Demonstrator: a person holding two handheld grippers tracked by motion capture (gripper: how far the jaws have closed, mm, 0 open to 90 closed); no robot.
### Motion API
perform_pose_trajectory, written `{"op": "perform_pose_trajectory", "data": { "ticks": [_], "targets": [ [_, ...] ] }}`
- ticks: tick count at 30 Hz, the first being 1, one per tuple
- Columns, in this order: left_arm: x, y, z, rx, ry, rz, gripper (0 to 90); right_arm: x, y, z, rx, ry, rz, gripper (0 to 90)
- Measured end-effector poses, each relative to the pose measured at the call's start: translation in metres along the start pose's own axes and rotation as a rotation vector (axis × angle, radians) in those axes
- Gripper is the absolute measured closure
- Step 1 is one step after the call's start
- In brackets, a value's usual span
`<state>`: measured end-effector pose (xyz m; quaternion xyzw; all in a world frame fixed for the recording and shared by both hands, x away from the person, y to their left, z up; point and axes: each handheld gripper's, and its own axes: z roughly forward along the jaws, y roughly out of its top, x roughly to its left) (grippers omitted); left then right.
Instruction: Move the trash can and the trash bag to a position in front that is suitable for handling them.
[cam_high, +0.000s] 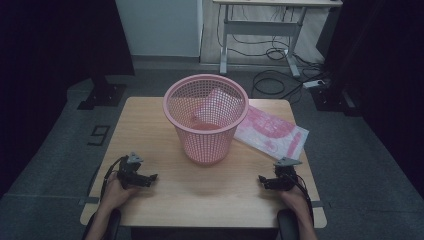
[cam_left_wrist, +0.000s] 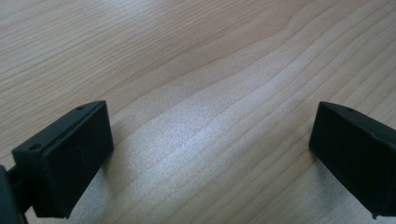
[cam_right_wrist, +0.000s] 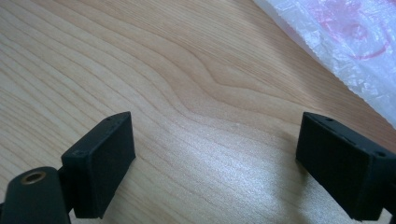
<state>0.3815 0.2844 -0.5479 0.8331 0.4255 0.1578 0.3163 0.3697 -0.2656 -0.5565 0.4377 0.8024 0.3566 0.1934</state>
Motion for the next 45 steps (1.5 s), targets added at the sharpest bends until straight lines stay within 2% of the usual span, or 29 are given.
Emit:
{"op": "perform_pose_trajectory", "data": {
  "ticks": [24, 29, 34, 35, 39, 40, 45],
  "targets": [
    [-0.002, 0.004, 0.004, 0.0, -0.01, 0.011, 0.0, 0.002, 0.001, 0.0, -0.001, -0.008, 0.009, 11.5],
    [-0.002, 0.005, 0.004, 0.0, -0.01, 0.012, 0.0, 0.002, 0.005, -0.002, 0.047, -0.001, 0.013, 11.7],
    [-0.002, 0.005, 0.005, 0.0, -0.007, 0.011, 0.0, 0.002, 0.009, -0.005, 0.057, 0.003, 0.008, 11.8],
    [-0.003, 0.005, 0.005, 0.002, -0.005, 0.009, 0.0, 0.001, 0.013, -0.008, 0.054, 0.006, -0.008, 11.8],
    [-0.003, 0.006, 0.005, 0.002, -0.005, 0.008, 0.0, -0.004, 0.017, -0.014, 0.045, -0.003, -0.008, 12.1],
    [-0.003, 0.006, 0.005, 0.002, -0.005, 0.007, 0.0, -0.011, 0.021, -0.018, 0.05, -0.031, -0.004, 12.3],
    [-0.003, 0.006, 0.005, 0.004, -0.004, 0.008, 0.0, -0.028, 0.025, -0.023, 0.062, -0.067, 0.014, 14.6]
  ]
}}
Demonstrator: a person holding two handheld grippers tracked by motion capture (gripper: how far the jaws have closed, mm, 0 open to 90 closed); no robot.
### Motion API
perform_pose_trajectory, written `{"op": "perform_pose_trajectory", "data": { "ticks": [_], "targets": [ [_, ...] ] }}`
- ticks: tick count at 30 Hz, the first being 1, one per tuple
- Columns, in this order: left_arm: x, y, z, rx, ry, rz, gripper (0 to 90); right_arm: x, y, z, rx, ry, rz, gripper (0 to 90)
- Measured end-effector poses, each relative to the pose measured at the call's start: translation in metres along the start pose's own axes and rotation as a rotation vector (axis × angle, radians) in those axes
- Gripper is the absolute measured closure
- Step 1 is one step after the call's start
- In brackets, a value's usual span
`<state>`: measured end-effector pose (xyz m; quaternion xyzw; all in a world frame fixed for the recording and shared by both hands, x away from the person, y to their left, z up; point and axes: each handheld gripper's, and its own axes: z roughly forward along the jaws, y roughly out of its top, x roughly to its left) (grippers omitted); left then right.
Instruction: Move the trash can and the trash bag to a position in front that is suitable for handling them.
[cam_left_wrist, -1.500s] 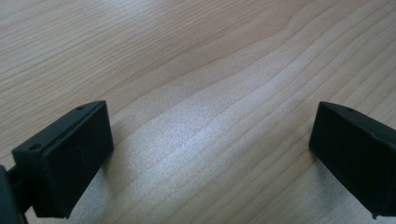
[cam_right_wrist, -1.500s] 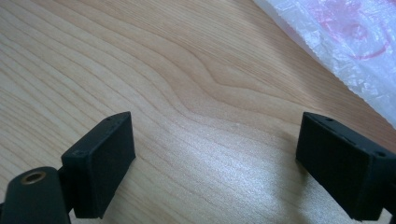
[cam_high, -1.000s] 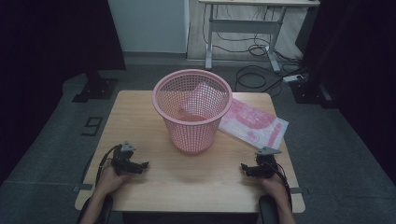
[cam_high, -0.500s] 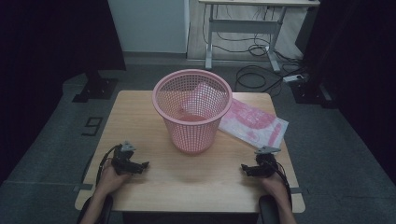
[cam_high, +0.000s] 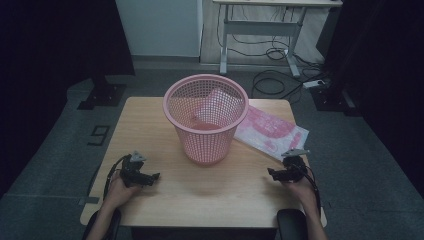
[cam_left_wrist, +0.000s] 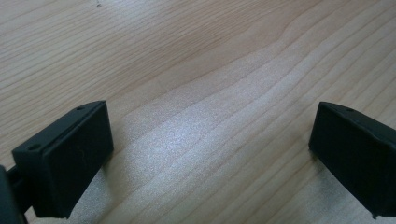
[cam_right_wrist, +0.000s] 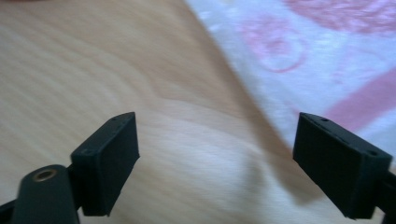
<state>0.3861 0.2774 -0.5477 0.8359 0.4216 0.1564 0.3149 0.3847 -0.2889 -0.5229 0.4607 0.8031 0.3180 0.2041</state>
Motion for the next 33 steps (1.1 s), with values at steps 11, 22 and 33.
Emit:
{"op": "perform_pose_trajectory", "data": {
  "ticks": [11, 22, 33],
  "targets": [
    [0.0, 0.0, 0.0, -0.001, 0.001, -0.002, 0.0, -0.053, 0.005, 0.019, 0.067, -0.045, 0.059, 26.5],
    [0.0, 0.0, 0.0, -0.001, 0.001, -0.003, 0.0, -0.066, 0.007, 0.028, 0.096, 0.008, 0.079, 78.9],
    [-0.001, 0.0, 0.001, -0.001, 0.004, -0.005, 0.0, 0.0, 0.003, 0.012, 0.118, 0.057, 0.0, 86.7]
  ]
}}
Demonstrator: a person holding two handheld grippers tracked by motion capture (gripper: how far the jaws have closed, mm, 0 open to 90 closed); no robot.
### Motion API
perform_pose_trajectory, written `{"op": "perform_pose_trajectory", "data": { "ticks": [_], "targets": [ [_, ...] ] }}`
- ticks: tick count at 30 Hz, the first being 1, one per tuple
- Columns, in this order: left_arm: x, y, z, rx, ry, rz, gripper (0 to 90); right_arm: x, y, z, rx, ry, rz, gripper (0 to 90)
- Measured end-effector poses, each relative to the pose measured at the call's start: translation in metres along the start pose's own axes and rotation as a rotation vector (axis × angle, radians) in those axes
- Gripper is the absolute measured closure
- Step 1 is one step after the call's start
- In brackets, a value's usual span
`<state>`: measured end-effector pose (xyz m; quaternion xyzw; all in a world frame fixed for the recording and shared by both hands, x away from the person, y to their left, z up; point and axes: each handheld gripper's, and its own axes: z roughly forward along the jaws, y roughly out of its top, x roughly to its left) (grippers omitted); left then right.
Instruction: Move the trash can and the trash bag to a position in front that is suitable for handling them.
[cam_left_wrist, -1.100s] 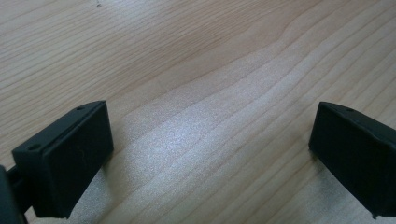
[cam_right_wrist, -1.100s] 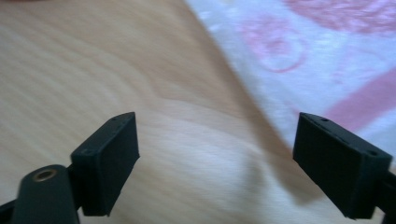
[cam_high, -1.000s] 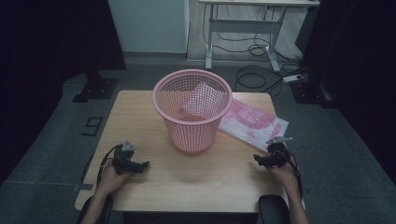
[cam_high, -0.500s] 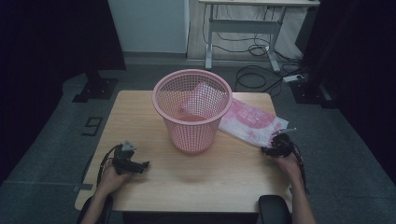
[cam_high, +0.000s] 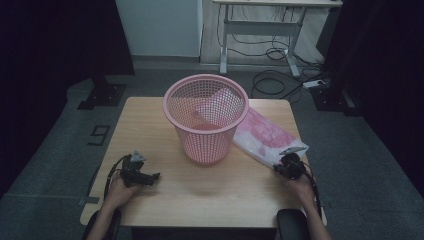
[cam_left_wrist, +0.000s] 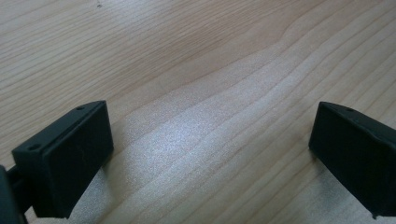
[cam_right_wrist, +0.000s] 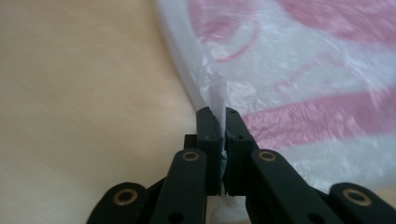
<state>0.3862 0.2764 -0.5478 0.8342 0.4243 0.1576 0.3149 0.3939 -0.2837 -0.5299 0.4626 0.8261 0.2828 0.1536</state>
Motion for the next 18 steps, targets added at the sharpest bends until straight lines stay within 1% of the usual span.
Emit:
{"op": "perform_pose_trajectory", "data": {
  "ticks": [1, 2, 3, 4, 5, 6, 7, 8, 9, 11, 12, 13, 14, 15, 16, 17, 18],
  "targets": [
    [0.0, 0.0, 0.0, 0.0, 0.001, 0.0, 0.0, 0.022, -0.001, -0.003, 0.003, 0.019, -0.026, 86.7],
    [0.0, 0.0, 0.0, 0.0, 0.001, 0.0, 0.0, 0.022, -0.001, -0.003, 0.003, 0.019, -0.026, 86.7],
    [0.0, 0.0, 0.0, 0.0, 0.001, 0.0, 0.0, 0.033, -0.002, -0.003, 0.0, 0.052, -0.033, 86.6],
    [0.0, 0.0, 0.0, 0.0, 0.002, -0.001, 0.0, 0.056, -0.003, -0.004, 0.013, 0.115, -0.065, 79.9],
    [0.0, 0.0, 0.0, 0.0, 0.002, -0.001, 0.0, 0.065, -0.003, -0.005, 0.02, 0.125, -0.08, 73.4],
    [0.0, 0.0, 0.0, 0.0, 0.002, -0.002, 0.0, 0.068, -0.002, -0.007, 0.012, 0.132, -0.086, 64.3],
    [0.0, 0.0, 0.0, 0.0, 0.003, -0.003, 0.0, 0.07, -0.001, -0.012, -0.004, 0.13, -0.082, 55.7],
    [0.0, 0.0, 0.0, 0.0, 0.003, -0.003, 0.0, 0.068, 0.002, -0.018, -0.023, 0.117, -0.076, 48.9],
    [-0.001, 0.0, 0.0, 0.001, 0.004, -0.003, 0.0, 0.063, 0.005, -0.025, -0.045, 0.106, -0.058, 43.5],
    [-0.001, 0.0, 0.0, 0.001, 0.004, -0.003, 0.0, 0.047, 0.008, -0.036, -0.08, 0.091, -0.006, 37.4],
    [-0.001, 0.0, 0.0, 0.001, 0.004, -0.003, 0.0, 0.047, 0.008, -0.036, -0.08, 0.091, -0.006, 37.4],
    [0.0, 0.0, 0.0, 0.002, 0.003, -0.001, 0.0, 0.025, 0.01, -0.042, -0.078, 0.019, 0.028, 36.2],
    [0.0, 0.0, 0.0, 0.002, 0.003, -0.001, 0.0, 0.025, 0.01, -0.042, -0.078, 0.019, 0.028, 36.2],
    [-0.001, 0.0, 0.0, 0.0, 0.004, -0.003, 0.0, -0.001, 0.008, -0.042, -0.05, -0.069, 0.071, 35.6],
    [-0.001, 0.0, 0.0, 0.001, 0.004, -0.002, 0.0, -0.001, 0.008, -0.042, -0.05, -0.069, 0.071, 35.6],
    [-0.001, 0.0, 0.0, 0.0, 0.004, -0.003, 0.0, -0.028, 0.003, -0.037, -0.015, -0.136, 0.124, 35.7],
    [-0.001, 0.0, 0.0, 0.0, 0.004, -0.003, 0.0, -0.039, 0.001, -0.035, -0.003, -0.167, 0.143, 35.7]
  ]
}}
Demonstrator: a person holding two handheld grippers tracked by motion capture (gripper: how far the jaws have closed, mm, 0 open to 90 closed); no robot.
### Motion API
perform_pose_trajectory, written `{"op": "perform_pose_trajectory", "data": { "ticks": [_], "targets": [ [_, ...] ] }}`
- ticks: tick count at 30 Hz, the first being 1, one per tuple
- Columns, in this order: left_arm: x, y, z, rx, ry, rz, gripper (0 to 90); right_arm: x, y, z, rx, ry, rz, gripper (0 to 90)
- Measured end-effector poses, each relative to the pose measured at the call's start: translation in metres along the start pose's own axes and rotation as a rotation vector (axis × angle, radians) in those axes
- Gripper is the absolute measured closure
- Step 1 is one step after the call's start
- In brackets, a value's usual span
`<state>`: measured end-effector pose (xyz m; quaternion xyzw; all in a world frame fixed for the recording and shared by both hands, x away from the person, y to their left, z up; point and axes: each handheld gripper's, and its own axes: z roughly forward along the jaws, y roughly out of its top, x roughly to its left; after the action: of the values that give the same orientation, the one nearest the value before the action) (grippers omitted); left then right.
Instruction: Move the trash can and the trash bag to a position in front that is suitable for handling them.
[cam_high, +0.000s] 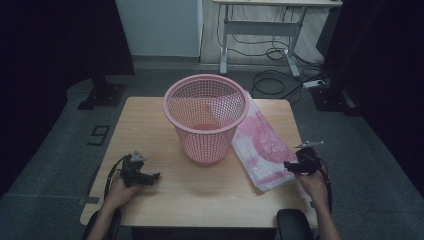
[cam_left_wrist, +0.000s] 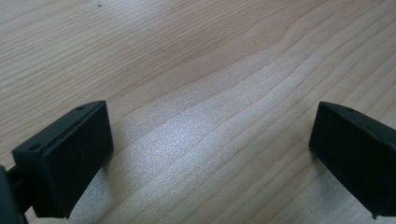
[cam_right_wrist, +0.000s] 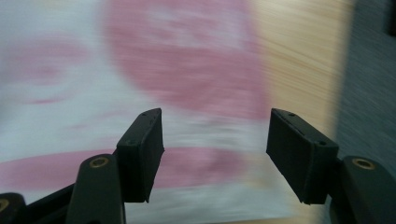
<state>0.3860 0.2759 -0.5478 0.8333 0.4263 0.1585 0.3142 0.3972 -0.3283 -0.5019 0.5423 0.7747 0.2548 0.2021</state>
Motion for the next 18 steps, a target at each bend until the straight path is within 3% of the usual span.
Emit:
{"op": "perform_pose_trajectory", "data": {
  "ticks": [1, 2, 3, 7, 8, 9, 10, 11, 12, 15, 18],
  "targets": [
    [0.0, 0.0, 0.0, 0.0, 0.001, 0.0, 0.0, -0.01, -0.001, 0.004, 0.009, -0.024, 0.02, 35.7],
    [0.0, 0.0, 0.0, 0.0, 0.001, 0.0, 0.0, -0.01, -0.001, 0.004, 0.009, -0.024, 0.02, 35.7],
    [0.0, 0.0, 0.0, 0.0, 0.001, 0.0, 0.0, -0.025, -0.003, 0.012, 0.017, -0.041, 0.052, 35.9],
    [0.0, 0.0, 0.0, 0.0, 0.001, 0.0, 0.0, -0.035, -0.005, 0.02, 0.008, -0.019, 0.072, 39.8],
    [0.0, 0.0, 0.0, 0.0, 0.001, 0.0, 0.0, -0.036, -0.006, 0.028, 0.027, -0.003, 0.062, 46.6],
    [0.0, 0.0, 0.0, 0.0, 0.001, 0.0, 0.0, -0.036, -0.006, 0.03, 0.036, 0.01, 0.064, 52.2],
    [0.0, 0.0, 0.0, 0.0, 0.001, 0.0, 0.0, -0.036, -0.006, 0.03, 0.036, 0.01, 0.064, 52.2],
    [0.0, 0.0, 0.0, 0.0, 0.001, 0.0, 0.0, -0.034, -0.009, 0.034, 0.031, 0.025, 0.066, 65.6],
    [0.0, 0.0, 0.0, 0.0, 0.001, 0.0, 0.0, -0.034, -0.009, 0.034, 0.031, 0.025, 0.066, 65.6],
    [0.0, 0.0, 0.0, 0.001, 0.001, 0.001, 0.0, -0.026, -0.012, 0.031, 0.025, 0.047, 0.045, 80.1],
    [0.0, 0.0, 0.0, 0.0, 0.001, 0.0, 0.0, -0.014, -0.016, 0.026, 0.032, 0.05, 0.023, 81.5]
  ]
}}
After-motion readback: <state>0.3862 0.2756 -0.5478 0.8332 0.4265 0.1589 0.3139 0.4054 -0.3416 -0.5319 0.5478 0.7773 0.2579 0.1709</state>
